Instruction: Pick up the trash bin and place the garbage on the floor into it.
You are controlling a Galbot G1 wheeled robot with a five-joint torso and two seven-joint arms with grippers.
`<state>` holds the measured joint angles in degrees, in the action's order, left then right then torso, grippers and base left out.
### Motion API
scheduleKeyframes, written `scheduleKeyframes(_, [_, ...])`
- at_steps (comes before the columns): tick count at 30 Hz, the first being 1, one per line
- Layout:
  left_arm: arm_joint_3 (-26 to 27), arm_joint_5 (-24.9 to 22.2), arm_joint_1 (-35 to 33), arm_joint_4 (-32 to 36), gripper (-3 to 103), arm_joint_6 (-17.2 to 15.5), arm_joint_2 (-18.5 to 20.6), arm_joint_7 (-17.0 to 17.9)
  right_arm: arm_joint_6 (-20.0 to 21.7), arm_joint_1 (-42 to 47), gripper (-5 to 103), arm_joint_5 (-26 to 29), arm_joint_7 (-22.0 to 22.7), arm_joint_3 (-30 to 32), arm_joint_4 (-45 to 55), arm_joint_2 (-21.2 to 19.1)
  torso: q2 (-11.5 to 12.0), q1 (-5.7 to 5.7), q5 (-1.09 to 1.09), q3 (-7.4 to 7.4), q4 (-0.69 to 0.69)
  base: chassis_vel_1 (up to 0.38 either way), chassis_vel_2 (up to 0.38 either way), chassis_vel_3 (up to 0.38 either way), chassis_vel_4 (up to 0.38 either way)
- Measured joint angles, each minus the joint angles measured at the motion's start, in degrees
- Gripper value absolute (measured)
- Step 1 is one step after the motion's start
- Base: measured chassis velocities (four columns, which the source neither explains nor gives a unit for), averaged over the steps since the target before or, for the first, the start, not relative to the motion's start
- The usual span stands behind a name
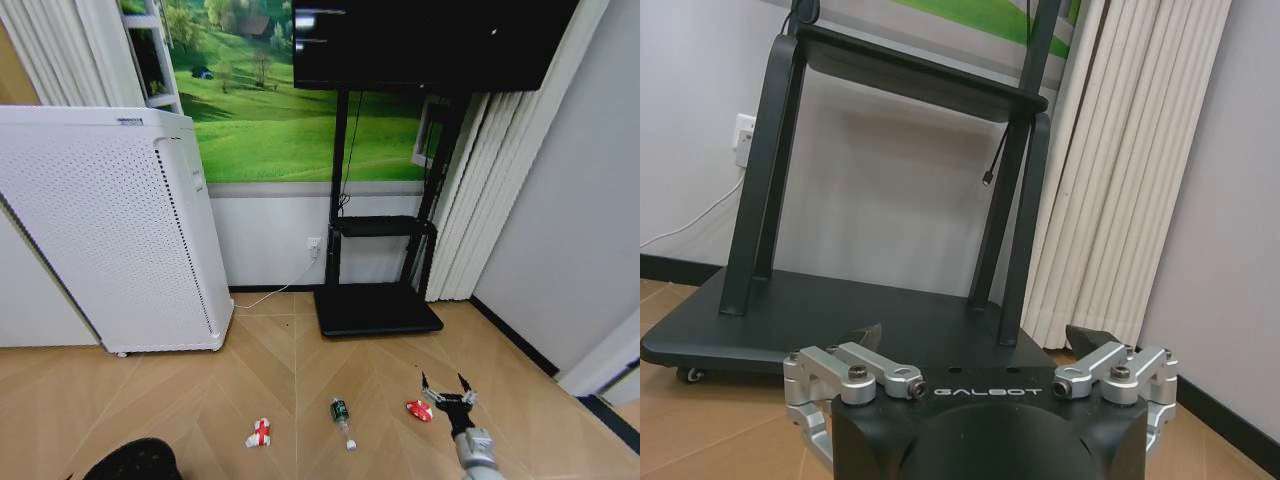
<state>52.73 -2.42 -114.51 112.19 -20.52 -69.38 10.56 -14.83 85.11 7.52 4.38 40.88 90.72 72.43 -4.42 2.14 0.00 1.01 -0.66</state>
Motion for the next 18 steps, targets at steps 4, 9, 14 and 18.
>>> scheduleKeyframes(4, [0.9, 0.0, -1.1, -0.1, 100, 0.2, -0.4, -0.1, -0.2, -0.1, 100, 0.0, -0.2, 0.0, -0.2, -0.1, 0.0, 0.00, 0.00, 0.00, 0.00, 0.000, 0.000, 0.000, 0.000])
scheduleKeyframes(9, [1.4, 0.0, -1.3, -0.8, 100, 0.5, -0.5, -0.1, -0.2, -0.5, 100, 0.0, -0.3, -0.1, -0.2, -0.2, 0.0, 0.00, 0.00, 0.00, 0.01, 0.000, 0.000, 0.000, 0.000])
scheduleKeyframes(14, [0.9, 0.5, 0.1, -3.4, 100, 1.1, -0.8, -0.1, -0.2, -0.6, 100, -0.2, -0.4, -0.5, -0.2, 0.1, 0.0, 0.00, 0.00, 0.00, 0.00, 0.000, 0.000, 0.000, 0.000])
scheduleKeyframes(18, [0.2, 0.9, 0.7, -4.8, 100, 1.7, -1.2, -0.2, -0.1, -0.5, 100, -0.4, -0.4, -0.6, 0.0, 0.2, 0.0, 0.00, 0.00, 0.00, 0.00, 0.000, 0.000, 0.000, 0.000])
